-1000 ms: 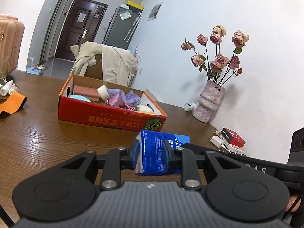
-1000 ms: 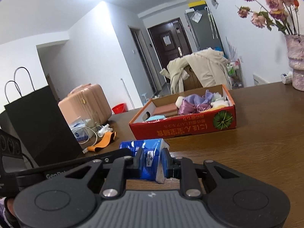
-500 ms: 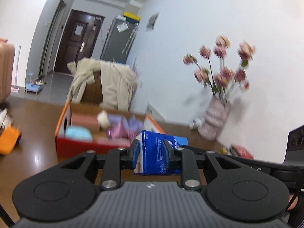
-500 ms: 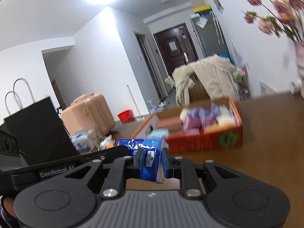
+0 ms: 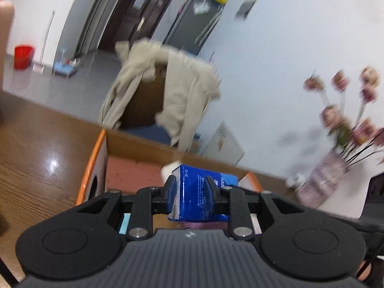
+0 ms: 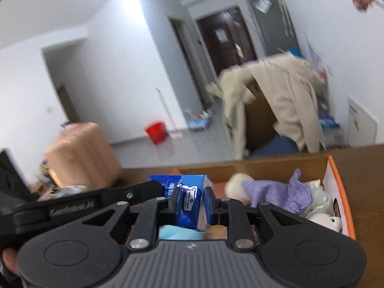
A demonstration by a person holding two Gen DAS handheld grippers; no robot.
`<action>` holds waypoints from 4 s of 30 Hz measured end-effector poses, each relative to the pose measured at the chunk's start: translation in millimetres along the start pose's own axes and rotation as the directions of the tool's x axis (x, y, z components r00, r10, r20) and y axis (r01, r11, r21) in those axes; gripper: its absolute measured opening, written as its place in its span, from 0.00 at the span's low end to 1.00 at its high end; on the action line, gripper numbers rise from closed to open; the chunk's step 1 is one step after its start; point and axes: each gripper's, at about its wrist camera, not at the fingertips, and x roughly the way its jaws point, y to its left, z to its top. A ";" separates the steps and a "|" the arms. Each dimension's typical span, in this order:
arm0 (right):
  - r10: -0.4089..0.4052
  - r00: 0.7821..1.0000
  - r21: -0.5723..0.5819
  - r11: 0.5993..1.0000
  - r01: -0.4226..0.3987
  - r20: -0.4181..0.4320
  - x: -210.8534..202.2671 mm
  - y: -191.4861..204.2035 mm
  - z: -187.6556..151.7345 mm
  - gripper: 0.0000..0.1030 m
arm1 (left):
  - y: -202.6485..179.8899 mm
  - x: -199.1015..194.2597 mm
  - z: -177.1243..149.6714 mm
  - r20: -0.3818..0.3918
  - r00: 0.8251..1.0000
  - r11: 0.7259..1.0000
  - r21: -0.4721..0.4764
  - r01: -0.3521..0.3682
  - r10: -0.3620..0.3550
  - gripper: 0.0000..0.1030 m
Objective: Organize soft objects
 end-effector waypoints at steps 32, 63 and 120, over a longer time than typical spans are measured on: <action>-0.131 0.945 -0.120 0.988 0.099 -0.299 81.4 -3.8 -50.6 0.14 | -22.1 -62.1 0.4 -0.015 0.972 0.961 0.154 -0.228 0.234 0.46; -0.287 0.911 -0.188 0.917 0.350 0.297 -261.3 58.4 -72.6 0.89 | -97.8 -284.4 -116.2 0.387 0.886 0.877 0.294 -0.380 0.254 1.00; -0.208 0.931 -0.188 0.944 0.272 0.301 -362.9 147.5 -318.8 0.99 | -97.8 -414.3 -305.5 0.420 0.881 0.870 0.327 -0.370 0.217 1.00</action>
